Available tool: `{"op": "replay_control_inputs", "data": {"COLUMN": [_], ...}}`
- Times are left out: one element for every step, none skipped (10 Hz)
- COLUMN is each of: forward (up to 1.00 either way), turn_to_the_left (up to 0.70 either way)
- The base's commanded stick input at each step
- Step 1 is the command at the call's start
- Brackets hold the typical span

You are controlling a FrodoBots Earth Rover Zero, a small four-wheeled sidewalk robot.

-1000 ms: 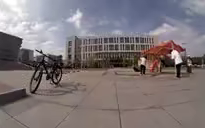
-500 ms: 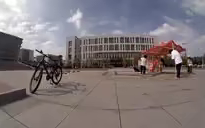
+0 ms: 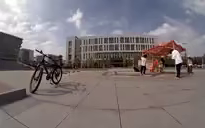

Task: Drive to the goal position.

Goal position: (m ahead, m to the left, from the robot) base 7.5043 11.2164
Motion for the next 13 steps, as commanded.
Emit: {"op": "replay_control_inputs", "data": {"forward": [0.0,0.0,0.0,0.0,0.0,0.0,0.0,0.0,0.0,0.0,0.0,0.0,0.0], "turn_to_the_left": [-1.0,-1.0,-1.0,-1.0,-1.0,-1.0,-1.0,-1.0,-1.0,-1.0,-1.0,-1.0,-1.0]}}
